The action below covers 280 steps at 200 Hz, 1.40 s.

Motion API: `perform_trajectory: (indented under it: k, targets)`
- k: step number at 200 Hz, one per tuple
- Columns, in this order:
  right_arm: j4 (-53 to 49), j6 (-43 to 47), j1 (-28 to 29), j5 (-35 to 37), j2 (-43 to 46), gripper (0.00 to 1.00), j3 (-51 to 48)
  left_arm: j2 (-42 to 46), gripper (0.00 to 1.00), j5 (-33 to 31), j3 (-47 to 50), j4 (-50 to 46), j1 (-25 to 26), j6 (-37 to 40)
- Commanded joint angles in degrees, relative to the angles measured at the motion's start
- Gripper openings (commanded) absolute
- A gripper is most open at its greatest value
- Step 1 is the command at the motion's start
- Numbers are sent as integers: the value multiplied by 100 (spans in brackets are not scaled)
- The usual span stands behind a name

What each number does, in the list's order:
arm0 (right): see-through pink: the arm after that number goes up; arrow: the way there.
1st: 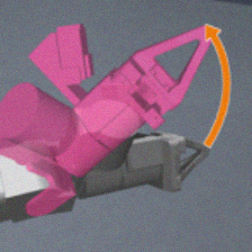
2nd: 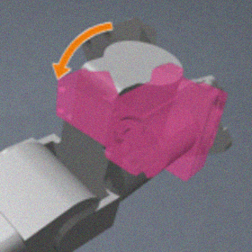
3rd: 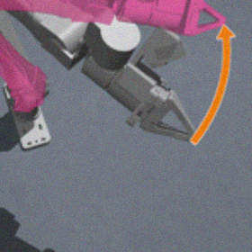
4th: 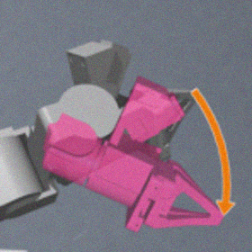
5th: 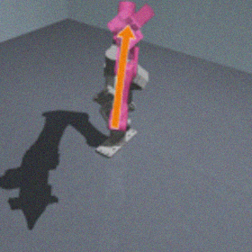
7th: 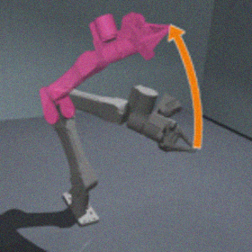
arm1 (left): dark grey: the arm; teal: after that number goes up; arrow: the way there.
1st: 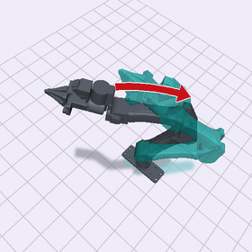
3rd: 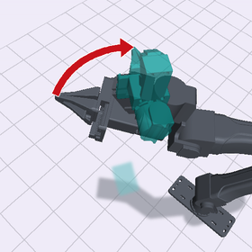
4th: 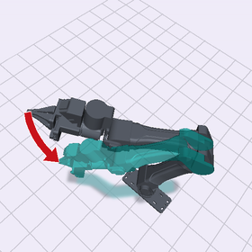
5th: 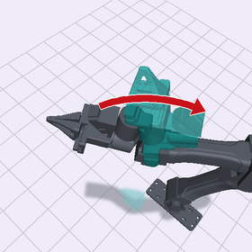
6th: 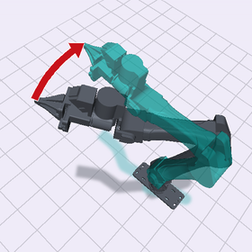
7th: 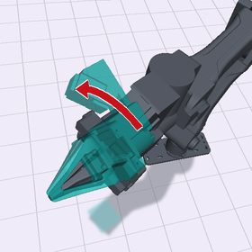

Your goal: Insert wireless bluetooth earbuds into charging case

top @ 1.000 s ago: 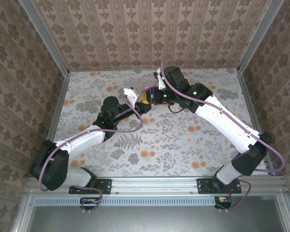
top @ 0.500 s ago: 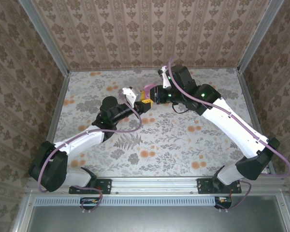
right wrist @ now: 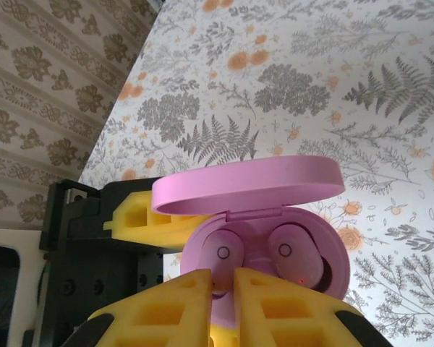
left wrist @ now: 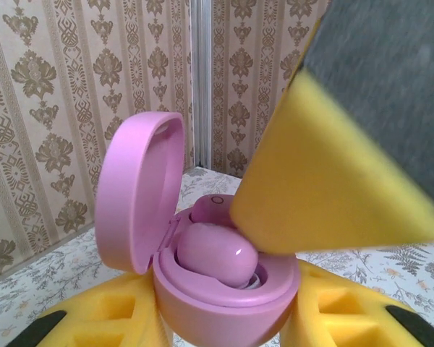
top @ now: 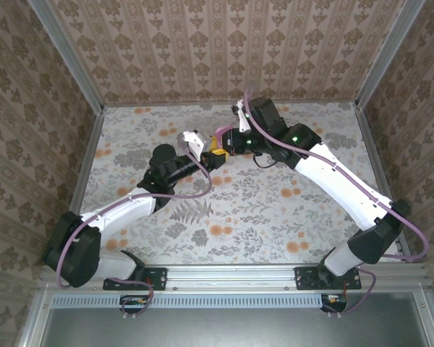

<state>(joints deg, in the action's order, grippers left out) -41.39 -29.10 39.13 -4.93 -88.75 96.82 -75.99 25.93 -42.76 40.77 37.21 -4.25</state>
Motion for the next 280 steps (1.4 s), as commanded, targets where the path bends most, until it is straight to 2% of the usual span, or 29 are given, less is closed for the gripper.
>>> perform_trajectory:
  k: [1,32,79,154,233,280]
  targets:
    - [68,18,-30,-271,-107,18,194,173,35,138,-9,204,23,64]
    - [10,58,-33,-361,-117,19,189,148,35,140,-18,203,19,74]
    - [251,5,-54,27,313,21,-112,145,35,114,-17,212,21,82]
    - [756,-352,-599,-153,1257,27,-833,153,35,406,-34,212,19,112]
    - [1585,-1283,-1552,-1885,1332,49,-1297,59,36,1751,-444,-345,16,101]
    - [1480,-1379,-1590,-2392,939,53,-1047,52,36,1910,-522,-386,23,66]
